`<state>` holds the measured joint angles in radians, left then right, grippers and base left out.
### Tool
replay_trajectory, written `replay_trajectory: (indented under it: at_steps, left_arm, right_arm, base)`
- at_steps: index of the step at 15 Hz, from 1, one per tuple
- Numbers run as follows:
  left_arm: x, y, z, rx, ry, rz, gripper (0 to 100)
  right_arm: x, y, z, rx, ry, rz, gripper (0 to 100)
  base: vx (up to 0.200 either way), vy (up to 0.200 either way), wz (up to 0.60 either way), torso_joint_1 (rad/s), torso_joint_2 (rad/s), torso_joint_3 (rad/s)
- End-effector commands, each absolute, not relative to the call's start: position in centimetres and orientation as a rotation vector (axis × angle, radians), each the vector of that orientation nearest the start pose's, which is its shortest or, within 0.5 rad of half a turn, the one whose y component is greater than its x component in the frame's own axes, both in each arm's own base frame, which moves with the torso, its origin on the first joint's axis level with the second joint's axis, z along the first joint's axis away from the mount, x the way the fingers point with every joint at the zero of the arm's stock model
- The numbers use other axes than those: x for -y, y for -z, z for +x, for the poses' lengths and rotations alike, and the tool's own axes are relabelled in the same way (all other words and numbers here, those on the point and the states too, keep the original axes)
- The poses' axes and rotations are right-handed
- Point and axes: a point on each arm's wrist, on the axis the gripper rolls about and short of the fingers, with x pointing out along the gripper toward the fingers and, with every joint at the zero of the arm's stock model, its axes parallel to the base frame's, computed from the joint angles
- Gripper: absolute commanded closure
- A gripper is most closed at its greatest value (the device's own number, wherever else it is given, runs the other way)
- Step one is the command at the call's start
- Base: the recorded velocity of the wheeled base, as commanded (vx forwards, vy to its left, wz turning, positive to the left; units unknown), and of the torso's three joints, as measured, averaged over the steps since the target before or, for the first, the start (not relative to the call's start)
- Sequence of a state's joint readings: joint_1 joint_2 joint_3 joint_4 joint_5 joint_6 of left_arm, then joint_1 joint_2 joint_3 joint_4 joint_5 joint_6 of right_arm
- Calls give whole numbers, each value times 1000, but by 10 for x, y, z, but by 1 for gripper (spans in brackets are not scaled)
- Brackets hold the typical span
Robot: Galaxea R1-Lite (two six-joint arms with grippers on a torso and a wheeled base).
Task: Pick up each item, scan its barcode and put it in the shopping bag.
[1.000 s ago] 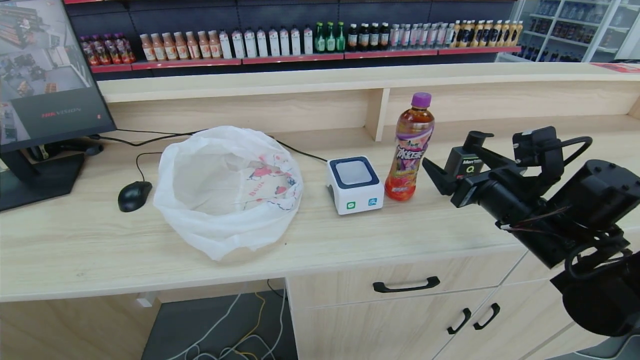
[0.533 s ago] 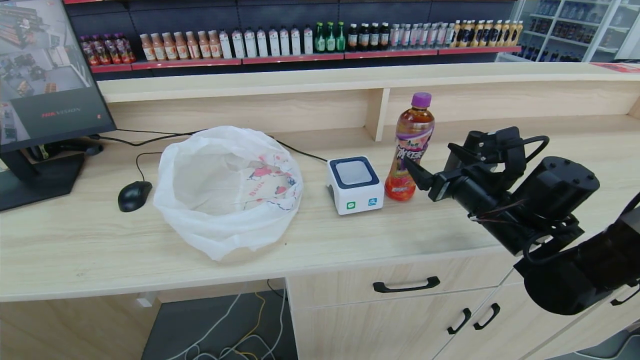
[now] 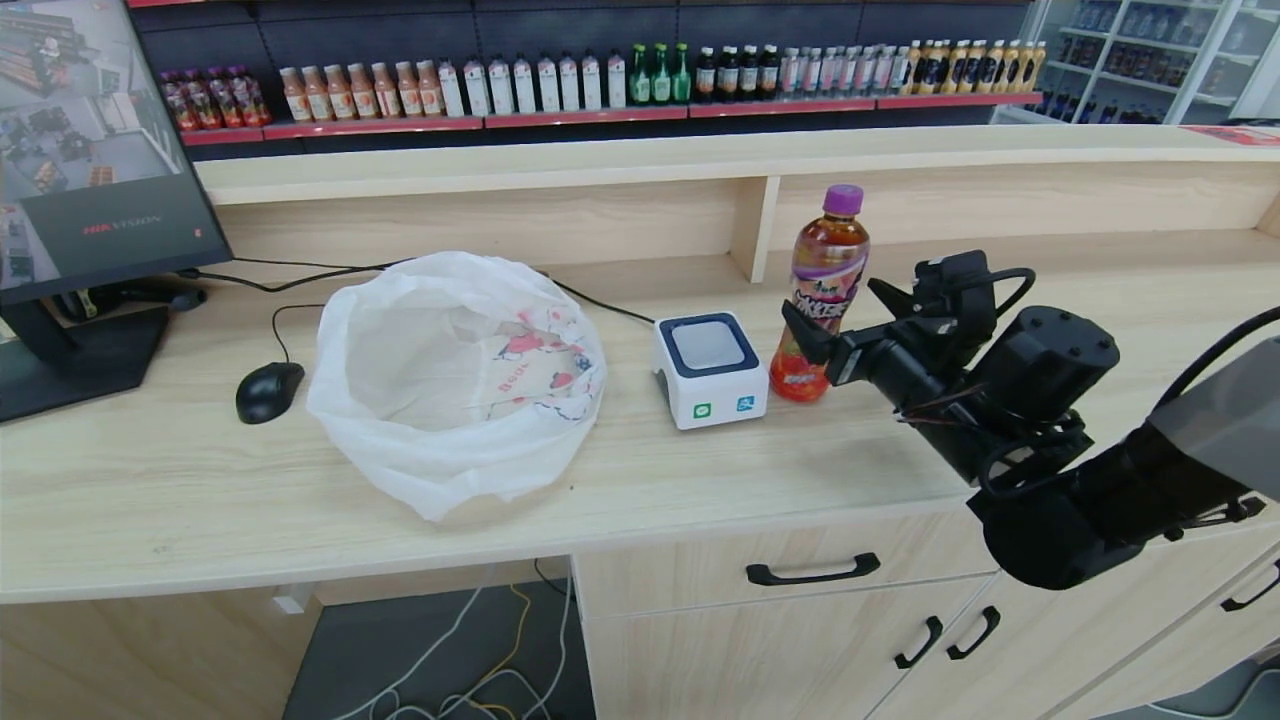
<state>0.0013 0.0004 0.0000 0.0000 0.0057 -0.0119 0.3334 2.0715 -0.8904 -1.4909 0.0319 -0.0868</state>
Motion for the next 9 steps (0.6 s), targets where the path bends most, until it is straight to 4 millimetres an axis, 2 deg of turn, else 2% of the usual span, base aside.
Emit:
replay_trajectory:
  at_steps: [1, 9]
  left_arm:
    - [0, -75, -23, 0, -8, -12, 0]
    - [0, -75, -23, 0, -8, -12, 0]
  right_arm:
    - [-130, -153, 369, 318, -350, -33, 0]
    - [-141, -146, 394, 344, -325, -11, 0]
  base:
    - [0, 0, 0, 0, 0, 0]
    - [0, 0, 0, 0, 0, 0]
